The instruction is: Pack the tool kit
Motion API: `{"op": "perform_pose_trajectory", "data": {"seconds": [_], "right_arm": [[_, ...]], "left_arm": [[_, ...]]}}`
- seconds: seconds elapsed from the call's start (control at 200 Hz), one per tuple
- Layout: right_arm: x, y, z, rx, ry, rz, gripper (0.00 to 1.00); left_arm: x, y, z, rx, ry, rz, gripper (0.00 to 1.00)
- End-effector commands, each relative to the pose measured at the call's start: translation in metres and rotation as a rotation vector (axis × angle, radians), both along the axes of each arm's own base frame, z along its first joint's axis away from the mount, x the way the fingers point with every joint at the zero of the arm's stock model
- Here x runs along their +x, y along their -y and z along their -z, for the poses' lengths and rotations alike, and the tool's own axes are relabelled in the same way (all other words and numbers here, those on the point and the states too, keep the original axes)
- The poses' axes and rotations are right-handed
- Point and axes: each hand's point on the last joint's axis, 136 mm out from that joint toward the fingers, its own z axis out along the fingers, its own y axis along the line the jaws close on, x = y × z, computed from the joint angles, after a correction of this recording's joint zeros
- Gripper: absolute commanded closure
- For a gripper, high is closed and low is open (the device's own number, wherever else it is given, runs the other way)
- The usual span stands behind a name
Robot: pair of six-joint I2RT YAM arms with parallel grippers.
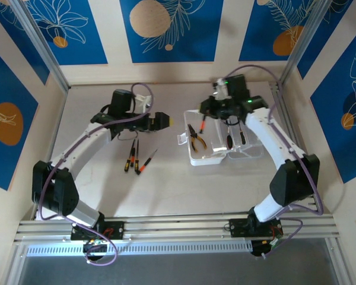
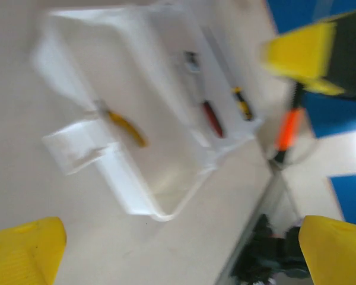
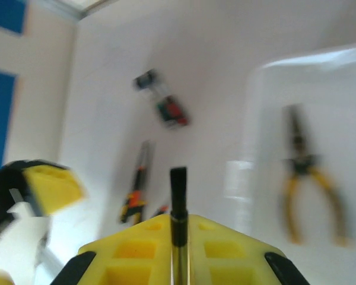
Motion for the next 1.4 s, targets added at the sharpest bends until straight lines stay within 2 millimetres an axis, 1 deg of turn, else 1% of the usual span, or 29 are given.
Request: {"op": "perform_pose_trajectory", "data": {"seconds": [0.0, 0.045, 0.09, 0.135, 0.19, 0.275, 0.38, 0.555, 0.745, 0.86, 0.96, 1.086, 1.181, 1.281, 1.391], "right_arm": [[-0.018, 0.076, 0.001, -0.320, 0.017, 0.037, 1.00], [-0.017, 0.103, 0.008, -0.429, 0.004, 0.080, 1.00], [-0.016, 0.128, 0.015, -0.517, -0.018, 0.122, 1.00], [-0.015, 0.148, 0.021, -0.589, -0.044, 0.155, 1.00], [-0.013, 0.172, 0.029, -0.679, -0.077, 0.198, 1.00], [-0.009, 0.193, 0.041, -0.777, -0.120, 0.224, 1.00], [-0.005, 0.207, 0.055, -0.893, -0.153, 0.211, 1.00], [0.003, 0.216, 0.074, -0.994, -0.171, 0.169, 1.00], [0.014, 0.213, 0.092, -0.977, -0.184, 0.140, 1.00], [0.018, 0.213, 0.106, -0.979, -0.212, 0.126, 1.00], [0.022, 0.212, 0.114, -0.975, -0.225, 0.124, 1.00], [0.023, 0.211, 0.119, -0.967, -0.233, 0.118, 0.90], [0.025, 0.211, 0.117, -0.970, -0.232, 0.119, 0.85], [0.025, 0.210, 0.108, -0.971, -0.221, 0.120, 0.77], [0.025, 0.206, 0.093, -0.968, -0.194, 0.127, 0.66]], "left_arm": [[0.006, -0.070, 0.031, 0.272, -0.057, -0.157, 0.00], [0.007, -0.089, 0.044, 0.355, -0.090, -0.197, 0.00], [0.006, -0.105, 0.055, 0.425, -0.111, -0.224, 0.00], [0.006, -0.116, 0.064, 0.475, -0.131, -0.244, 0.00], [0.007, -0.125, 0.072, 0.512, -0.144, -0.259, 0.00], [0.008, -0.134, 0.082, 0.553, -0.161, -0.284, 0.00], [0.010, -0.135, 0.089, 0.562, -0.175, -0.290, 0.00], [0.014, -0.134, 0.097, 0.559, -0.188, -0.291, 0.00], [0.019, -0.134, 0.104, 0.568, -0.199, -0.292, 0.00], [0.023, -0.135, 0.103, 0.571, -0.195, -0.294, 0.00], [0.027, -0.137, 0.103, 0.570, -0.195, -0.302, 0.00], [0.032, -0.140, 0.102, 0.560, -0.199, -0.319, 0.00], [0.036, -0.143, 0.104, 0.557, -0.208, -0.332, 0.00], [0.042, -0.147, 0.107, 0.562, -0.217, -0.339, 0.00], [0.050, -0.149, 0.110, 0.574, -0.225, -0.345, 0.00]]}}
